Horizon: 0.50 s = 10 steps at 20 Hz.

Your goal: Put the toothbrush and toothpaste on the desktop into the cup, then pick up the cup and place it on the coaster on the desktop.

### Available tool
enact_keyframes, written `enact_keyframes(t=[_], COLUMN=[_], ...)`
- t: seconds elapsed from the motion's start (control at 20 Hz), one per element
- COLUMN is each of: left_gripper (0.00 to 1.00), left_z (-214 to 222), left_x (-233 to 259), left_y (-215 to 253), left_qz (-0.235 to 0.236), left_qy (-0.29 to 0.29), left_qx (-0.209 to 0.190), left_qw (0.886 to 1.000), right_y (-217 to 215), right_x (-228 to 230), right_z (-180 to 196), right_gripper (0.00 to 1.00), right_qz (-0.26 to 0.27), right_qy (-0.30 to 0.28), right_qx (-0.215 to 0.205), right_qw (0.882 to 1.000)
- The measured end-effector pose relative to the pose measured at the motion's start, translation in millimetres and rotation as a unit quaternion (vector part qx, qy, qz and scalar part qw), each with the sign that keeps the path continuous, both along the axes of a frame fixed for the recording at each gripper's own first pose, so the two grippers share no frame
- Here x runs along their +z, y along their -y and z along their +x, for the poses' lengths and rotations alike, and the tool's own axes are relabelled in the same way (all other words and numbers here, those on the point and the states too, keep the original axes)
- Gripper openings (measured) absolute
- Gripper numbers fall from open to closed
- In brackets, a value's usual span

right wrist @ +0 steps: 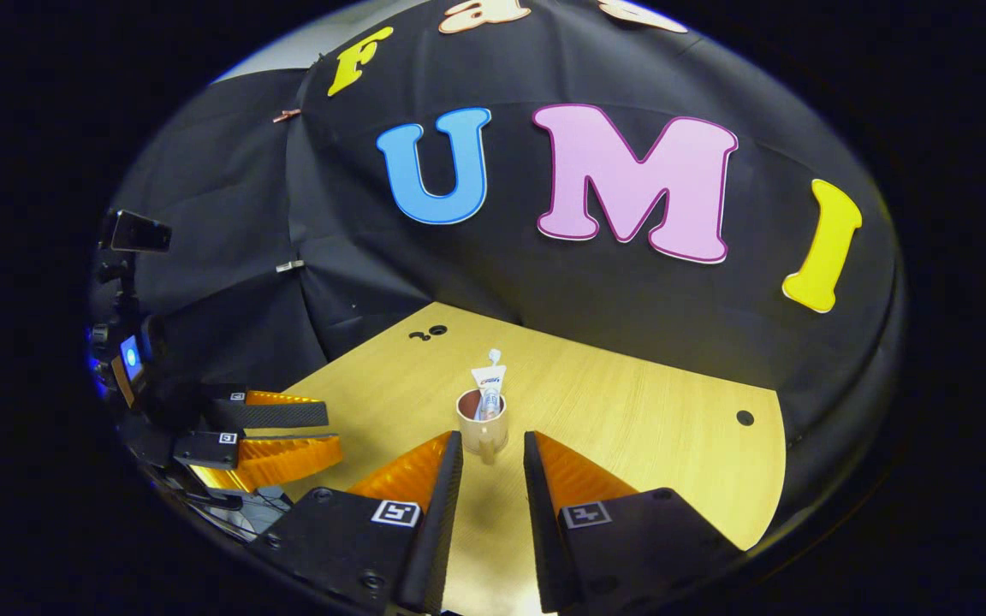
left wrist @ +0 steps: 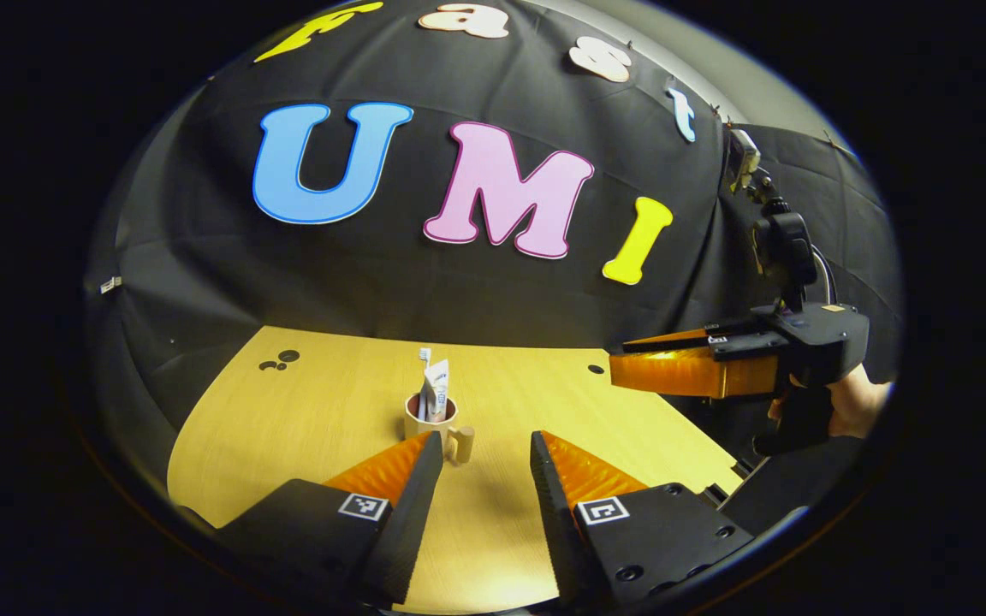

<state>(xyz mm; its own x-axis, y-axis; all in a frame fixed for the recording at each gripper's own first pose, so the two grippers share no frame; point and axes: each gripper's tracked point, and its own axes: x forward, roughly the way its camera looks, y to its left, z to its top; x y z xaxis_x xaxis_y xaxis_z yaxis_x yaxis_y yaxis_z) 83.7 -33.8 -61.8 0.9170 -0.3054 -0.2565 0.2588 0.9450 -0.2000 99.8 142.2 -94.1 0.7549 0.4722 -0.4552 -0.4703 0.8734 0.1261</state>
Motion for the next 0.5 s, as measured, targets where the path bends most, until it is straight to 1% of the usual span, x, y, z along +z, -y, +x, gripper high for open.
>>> enact_keyframes(t=[0.05, 0.15, 0.35, 0.5], left_gripper=[0.66, 0.66, 0.66, 0.66], left_z=[-2, -6, -14, -19], left_x=[-2, -1, -4, -4], left_y=[2, 5, 7, 6], left_qz=[0.001, 0.004, 0.01, 0.014], left_qy=[-0.001, -0.002, -0.004, -0.001], left_qx=[0.0, -0.001, -0.002, 0.0], left_qw=[1.0, 1.0, 1.0, 1.0], right_y=[1, 3, 5, 1], right_x=[1, 2, 3, 3], right_z=[-4, -12, -26, -34], right_gripper=[0.46, 0.45, 0.45, 0.46], right_qz=[0.004, 0.007, 0.019, 0.028], right_qy=[0.004, 0.006, 0.004, 0.008], right_qx=[0.0, -0.002, -0.008, -0.004], right_qw=[1.0, 1.0, 1.0, 1.0])
